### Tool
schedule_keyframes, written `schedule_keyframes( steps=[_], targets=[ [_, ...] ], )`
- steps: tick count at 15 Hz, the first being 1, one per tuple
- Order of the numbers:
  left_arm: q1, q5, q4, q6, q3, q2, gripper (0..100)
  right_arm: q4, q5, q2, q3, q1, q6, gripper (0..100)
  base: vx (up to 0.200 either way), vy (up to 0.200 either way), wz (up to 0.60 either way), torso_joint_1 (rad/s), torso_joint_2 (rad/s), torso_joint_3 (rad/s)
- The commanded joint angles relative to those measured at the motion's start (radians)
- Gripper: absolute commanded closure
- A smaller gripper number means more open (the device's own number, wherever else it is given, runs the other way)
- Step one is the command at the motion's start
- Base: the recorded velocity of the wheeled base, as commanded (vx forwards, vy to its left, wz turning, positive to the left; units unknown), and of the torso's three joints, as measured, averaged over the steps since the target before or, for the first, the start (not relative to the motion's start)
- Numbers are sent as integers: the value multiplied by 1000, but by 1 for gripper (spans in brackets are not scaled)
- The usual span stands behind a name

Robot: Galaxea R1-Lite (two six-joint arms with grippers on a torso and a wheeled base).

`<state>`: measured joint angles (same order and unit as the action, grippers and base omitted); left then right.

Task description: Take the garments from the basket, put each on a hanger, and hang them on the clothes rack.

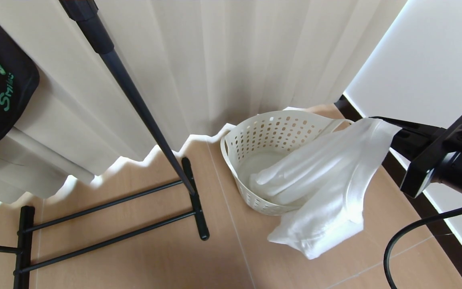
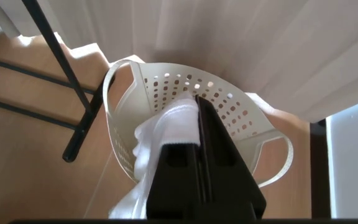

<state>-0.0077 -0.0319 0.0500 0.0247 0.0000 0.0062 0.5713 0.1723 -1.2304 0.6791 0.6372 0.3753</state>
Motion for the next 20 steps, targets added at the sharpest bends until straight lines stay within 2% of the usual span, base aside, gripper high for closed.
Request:
schedule_keyframes(
  steps=[1,12,18,20],
  targets=[
    [0,-2,1,1,0,1,0,1,-1,2,3,-16,1,100,0,0,0,0,0,0],
    [0,1,1,6,0,0,0,4,-8,-35,3,-16,2,100,0,0,0,0,0,0],
    [0,0,1,11,0,0,0,9,-24,-29,3,-18,1,100,0,0,0,1,2,165],
    [0,0,1,11,0,0,0,9,-27,-34,8,-51,1,100,0,0,0,5,0,203]
  ],
)
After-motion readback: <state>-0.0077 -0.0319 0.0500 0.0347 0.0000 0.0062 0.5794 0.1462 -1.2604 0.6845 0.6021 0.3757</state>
